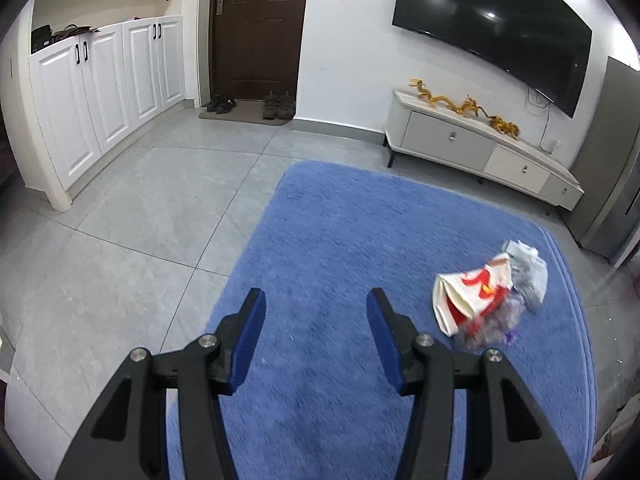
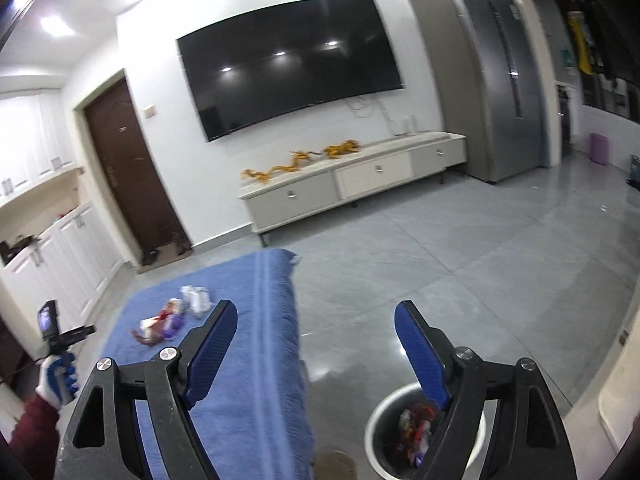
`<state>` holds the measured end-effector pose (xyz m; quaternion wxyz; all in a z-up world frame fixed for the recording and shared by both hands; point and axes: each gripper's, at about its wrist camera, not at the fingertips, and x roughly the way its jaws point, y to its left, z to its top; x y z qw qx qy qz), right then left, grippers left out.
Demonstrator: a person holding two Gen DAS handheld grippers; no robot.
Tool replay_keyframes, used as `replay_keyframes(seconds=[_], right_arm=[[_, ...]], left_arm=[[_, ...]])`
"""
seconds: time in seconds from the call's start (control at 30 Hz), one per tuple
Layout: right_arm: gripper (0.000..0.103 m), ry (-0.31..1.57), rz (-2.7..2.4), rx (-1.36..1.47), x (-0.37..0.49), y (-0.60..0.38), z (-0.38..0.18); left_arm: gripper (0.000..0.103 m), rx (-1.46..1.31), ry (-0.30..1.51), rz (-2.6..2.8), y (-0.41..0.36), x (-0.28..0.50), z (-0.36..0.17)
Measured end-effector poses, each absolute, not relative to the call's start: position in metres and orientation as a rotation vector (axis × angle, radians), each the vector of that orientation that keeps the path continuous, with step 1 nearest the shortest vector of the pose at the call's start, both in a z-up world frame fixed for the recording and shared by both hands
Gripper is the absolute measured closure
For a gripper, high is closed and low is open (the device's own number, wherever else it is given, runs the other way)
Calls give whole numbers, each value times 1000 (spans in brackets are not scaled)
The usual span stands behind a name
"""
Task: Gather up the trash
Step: 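Move both tools back over the rug toward the remaining trash, then grasp the clear plastic wrapper with the left tool while the right tool grasps the white milk bag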
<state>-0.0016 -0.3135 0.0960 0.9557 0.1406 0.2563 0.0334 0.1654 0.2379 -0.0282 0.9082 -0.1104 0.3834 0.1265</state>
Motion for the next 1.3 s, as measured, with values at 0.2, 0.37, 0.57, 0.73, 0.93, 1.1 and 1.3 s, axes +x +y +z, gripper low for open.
replay_keyframes(seconds=[0.2, 0.37, 0.57, 0.73, 0.93, 1.1, 1.3], right_arm=[[23, 513, 152, 191, 18, -296, 129], [21, 469, 182, 140, 21, -289, 156], [17, 428, 267, 150, 18, -281, 160], [17, 480, 313, 168, 43, -265, 131], [17, 605, 393, 205, 109, -225, 74], [17, 711, 466, 176, 166, -173, 34], [17, 814, 552, 125, 228, -116, -10]], left_arm=[[53, -281, 836, 231, 254, 194, -22], [53, -299, 854, 305, 280, 212, -27], [53, -383, 888, 368, 307, 214, -52], [53, -373, 872, 244, 281, 197, -62], [53, -312, 819, -21, 205, 169, -57], [53, -173, 812, -245, 144, 163, -57], [54, 19, 810, -379, 96, 186, -58]])
